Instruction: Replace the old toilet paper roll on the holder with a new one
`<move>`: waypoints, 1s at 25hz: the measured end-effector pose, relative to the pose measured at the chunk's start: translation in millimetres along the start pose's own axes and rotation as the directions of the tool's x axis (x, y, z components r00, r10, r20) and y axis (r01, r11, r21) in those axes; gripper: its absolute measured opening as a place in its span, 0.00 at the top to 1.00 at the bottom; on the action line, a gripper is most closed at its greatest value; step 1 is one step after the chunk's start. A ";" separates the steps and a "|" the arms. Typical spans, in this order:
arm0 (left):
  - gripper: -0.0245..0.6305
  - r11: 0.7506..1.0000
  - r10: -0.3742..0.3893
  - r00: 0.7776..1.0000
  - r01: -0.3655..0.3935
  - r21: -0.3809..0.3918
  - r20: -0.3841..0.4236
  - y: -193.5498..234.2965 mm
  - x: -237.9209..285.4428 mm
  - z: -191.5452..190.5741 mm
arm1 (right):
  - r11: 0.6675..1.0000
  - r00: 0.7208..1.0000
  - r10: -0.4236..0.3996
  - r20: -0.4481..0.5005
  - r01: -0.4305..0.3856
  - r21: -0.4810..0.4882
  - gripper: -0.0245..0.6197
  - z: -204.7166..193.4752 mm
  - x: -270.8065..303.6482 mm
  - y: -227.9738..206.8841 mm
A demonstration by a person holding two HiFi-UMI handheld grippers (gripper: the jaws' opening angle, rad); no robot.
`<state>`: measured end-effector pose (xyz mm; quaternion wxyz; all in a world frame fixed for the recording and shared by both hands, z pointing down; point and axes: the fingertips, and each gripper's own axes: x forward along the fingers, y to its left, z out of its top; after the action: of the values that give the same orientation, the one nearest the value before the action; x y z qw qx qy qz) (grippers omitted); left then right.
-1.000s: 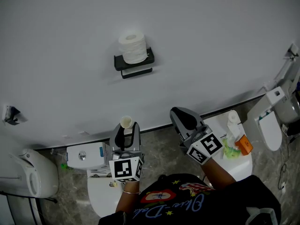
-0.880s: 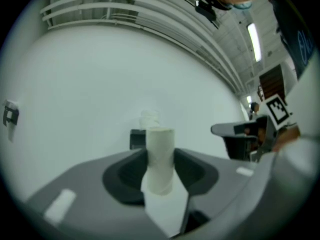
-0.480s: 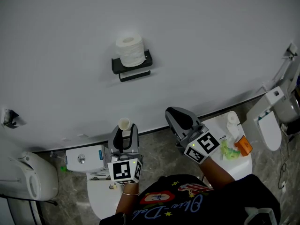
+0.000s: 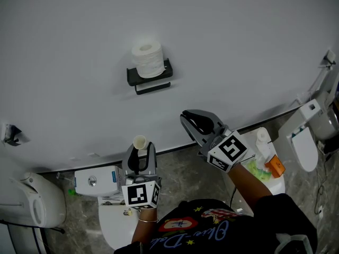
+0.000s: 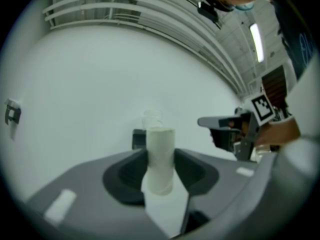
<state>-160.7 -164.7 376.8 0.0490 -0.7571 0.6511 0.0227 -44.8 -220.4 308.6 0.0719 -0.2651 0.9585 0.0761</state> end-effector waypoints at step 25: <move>0.72 0.997 0.074 0.997 -0.075 -0.029 -0.012 50.2 26.4 -2.8 | 0.656 0.755 0.181 -0.630 -0.570 -0.494 0.67 44.5 179.7 -67.3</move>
<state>-206.4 -198.4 374.8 0.0333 -0.7331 0.6787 0.0299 -158.1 -358.6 225.8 -0.3116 -0.0689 0.8816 0.3476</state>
